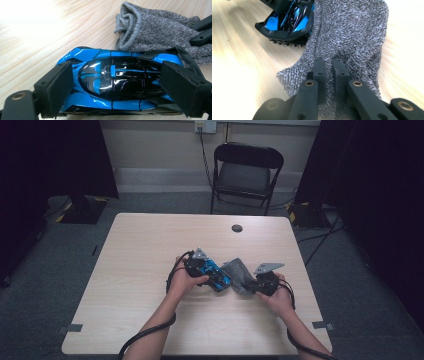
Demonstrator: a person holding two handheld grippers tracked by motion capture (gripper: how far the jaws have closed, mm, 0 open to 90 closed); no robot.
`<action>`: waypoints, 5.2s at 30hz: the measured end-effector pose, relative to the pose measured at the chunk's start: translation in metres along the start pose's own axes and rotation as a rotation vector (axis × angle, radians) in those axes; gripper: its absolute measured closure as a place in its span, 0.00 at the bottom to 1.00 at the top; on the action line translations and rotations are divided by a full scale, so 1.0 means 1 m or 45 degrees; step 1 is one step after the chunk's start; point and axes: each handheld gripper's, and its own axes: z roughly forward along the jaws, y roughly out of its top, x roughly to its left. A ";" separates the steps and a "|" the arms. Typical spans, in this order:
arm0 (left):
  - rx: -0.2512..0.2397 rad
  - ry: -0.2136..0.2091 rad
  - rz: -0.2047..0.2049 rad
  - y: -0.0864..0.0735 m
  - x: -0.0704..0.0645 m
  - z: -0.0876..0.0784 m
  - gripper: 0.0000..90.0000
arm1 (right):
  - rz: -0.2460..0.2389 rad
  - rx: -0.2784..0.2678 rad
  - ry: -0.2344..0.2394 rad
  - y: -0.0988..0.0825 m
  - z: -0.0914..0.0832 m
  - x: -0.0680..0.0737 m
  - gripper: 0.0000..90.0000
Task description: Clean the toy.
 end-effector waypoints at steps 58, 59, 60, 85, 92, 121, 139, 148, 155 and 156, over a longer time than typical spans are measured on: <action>0.008 0.013 -0.010 0.001 -0.002 -0.001 0.15 | 0.005 0.004 0.064 -0.045 -0.054 0.014 0.92; 0.008 0.013 -0.008 0.001 -0.002 -0.001 0.15 | 0.007 0.002 0.065 -0.045 -0.055 0.014 0.92; 0.008 0.013 -0.008 0.001 -0.002 -0.001 0.15 | 0.013 -0.003 0.061 -0.045 -0.056 0.013 0.92; -0.026 0.045 -0.021 -0.008 -0.007 -0.057 0.20 | 0.011 -0.130 0.005 0.004 -0.088 0.014 0.92; -0.025 0.076 -0.030 -0.026 -0.003 -0.081 0.21 | -0.040 -0.142 0.045 0.030 -0.073 0.029 0.92; -0.087 0.233 -0.179 -0.099 0.017 -0.163 0.21 | -0.208 -0.082 0.267 0.098 0.035 0.091 0.91; -0.110 0.185 -0.100 -0.089 0.015 -0.152 0.22 | -0.323 -0.003 0.418 0.078 0.085 0.131 0.90; -0.046 0.109 -0.060 -0.091 0.014 -0.132 0.27 | -0.379 0.030 0.403 0.078 0.096 0.134 0.70; -0.004 0.100 -0.022 -0.092 0.009 -0.132 0.29 | -0.341 0.026 0.302 0.083 0.096 0.124 0.59; 0.015 0.090 -0.013 -0.093 0.009 -0.132 0.30 | -0.338 0.023 0.292 0.084 0.096 0.123 0.58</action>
